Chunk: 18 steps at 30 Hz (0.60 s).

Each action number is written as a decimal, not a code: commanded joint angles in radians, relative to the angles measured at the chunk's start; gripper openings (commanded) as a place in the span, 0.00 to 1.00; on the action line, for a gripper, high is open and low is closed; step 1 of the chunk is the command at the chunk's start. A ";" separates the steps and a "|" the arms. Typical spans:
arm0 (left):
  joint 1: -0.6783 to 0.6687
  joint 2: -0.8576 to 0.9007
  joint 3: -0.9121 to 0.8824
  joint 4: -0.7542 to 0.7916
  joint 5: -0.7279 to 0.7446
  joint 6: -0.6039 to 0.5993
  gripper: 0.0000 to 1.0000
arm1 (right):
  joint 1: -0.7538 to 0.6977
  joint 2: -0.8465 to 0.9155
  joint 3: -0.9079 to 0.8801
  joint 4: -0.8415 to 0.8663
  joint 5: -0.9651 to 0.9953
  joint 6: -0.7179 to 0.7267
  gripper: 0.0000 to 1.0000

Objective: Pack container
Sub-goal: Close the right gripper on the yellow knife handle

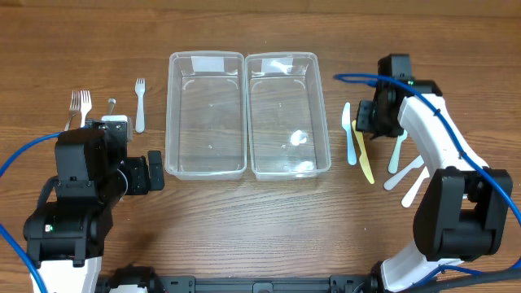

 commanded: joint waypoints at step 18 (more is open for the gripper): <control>0.000 -0.002 0.026 0.000 0.015 -0.014 1.00 | -0.003 0.143 -0.086 0.201 0.006 -0.129 0.58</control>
